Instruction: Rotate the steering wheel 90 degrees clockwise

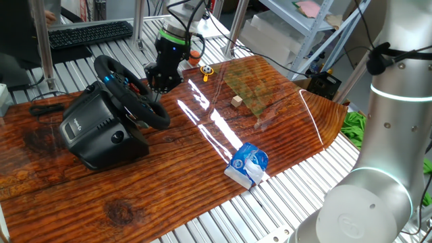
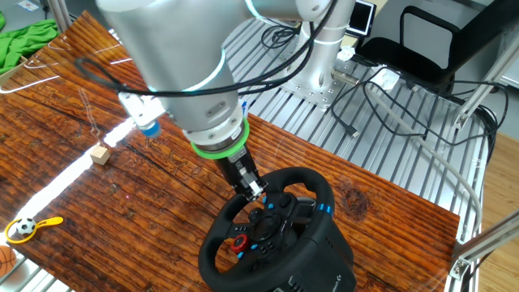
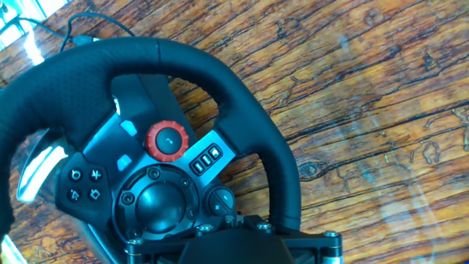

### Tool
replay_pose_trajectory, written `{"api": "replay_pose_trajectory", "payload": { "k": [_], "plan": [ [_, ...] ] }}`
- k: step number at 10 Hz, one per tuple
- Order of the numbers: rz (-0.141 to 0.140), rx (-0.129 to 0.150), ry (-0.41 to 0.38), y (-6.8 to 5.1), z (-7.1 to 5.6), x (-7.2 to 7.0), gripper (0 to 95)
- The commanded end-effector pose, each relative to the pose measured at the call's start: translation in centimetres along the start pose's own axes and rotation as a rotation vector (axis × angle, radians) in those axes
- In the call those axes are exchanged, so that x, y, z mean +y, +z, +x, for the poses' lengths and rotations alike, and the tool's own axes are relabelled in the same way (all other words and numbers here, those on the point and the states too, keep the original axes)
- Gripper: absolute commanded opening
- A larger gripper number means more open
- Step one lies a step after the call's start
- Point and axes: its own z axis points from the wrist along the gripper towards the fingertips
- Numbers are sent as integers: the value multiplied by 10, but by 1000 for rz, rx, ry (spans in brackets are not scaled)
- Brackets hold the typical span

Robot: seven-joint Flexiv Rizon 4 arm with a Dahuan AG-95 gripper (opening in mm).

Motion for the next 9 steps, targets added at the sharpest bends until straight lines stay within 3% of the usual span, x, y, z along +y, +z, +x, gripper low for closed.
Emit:
{"api": "replay_pose_trajectory", "payload": {
  "k": [1,2,9],
  "plan": [
    [-25,5,-26,0,1,-1,0],
    [-37,10,-38,0,1,-1,0],
    [-31,21,-84,0,1,-1,0]
  ]
}}
